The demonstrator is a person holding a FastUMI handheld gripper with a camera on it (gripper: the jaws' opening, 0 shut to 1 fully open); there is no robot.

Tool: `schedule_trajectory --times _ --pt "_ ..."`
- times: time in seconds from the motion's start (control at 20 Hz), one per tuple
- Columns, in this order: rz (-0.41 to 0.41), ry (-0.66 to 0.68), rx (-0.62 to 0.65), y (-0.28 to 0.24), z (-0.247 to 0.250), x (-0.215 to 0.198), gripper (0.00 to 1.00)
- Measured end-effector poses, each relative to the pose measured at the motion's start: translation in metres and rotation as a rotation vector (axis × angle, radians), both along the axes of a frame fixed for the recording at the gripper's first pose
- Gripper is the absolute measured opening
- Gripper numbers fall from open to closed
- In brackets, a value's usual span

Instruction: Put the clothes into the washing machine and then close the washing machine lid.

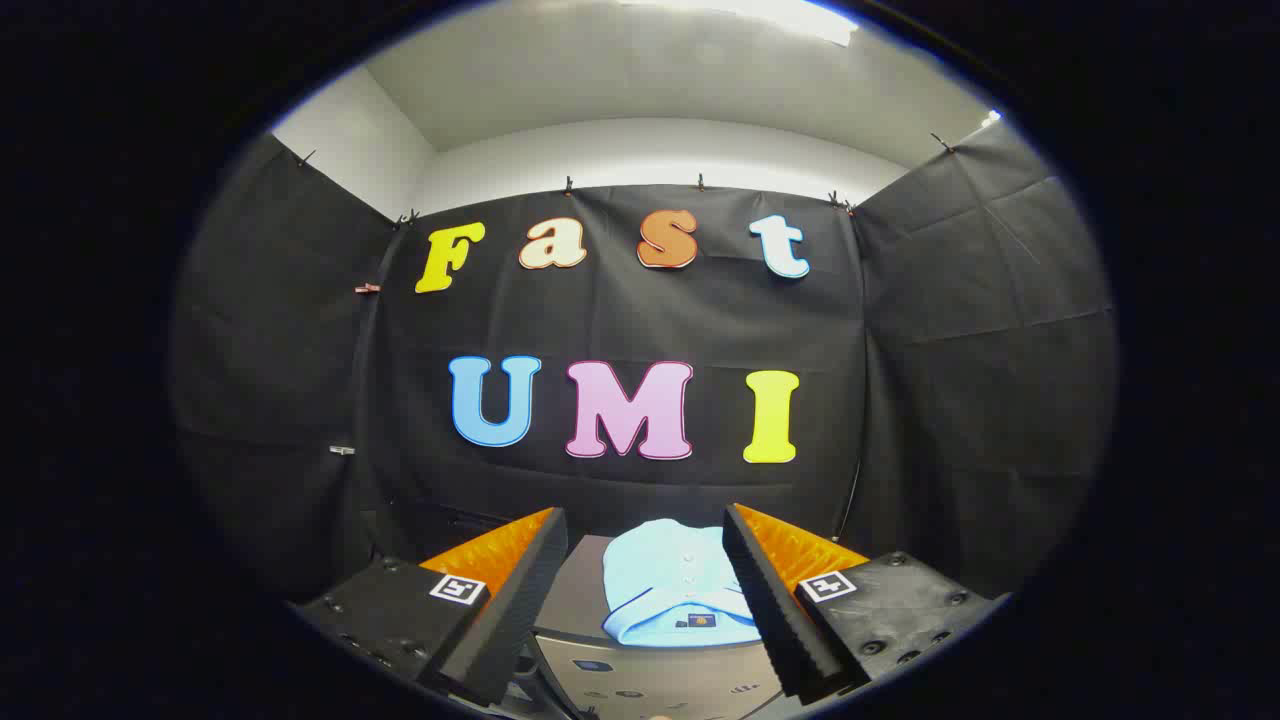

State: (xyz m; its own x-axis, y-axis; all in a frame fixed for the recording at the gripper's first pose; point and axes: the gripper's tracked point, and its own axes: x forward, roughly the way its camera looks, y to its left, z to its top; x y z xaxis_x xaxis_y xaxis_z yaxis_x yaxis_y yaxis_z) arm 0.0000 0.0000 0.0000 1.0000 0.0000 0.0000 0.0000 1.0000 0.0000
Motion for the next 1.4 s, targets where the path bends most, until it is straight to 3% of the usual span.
schedule_trajectory --times 0.5,1.4 --pt "0.053 0.030 0.012 0.017 -0.012 0.008 0.98" --pt "0.026 0.033 0.039 0.003 -0.016 0.016 0.98"
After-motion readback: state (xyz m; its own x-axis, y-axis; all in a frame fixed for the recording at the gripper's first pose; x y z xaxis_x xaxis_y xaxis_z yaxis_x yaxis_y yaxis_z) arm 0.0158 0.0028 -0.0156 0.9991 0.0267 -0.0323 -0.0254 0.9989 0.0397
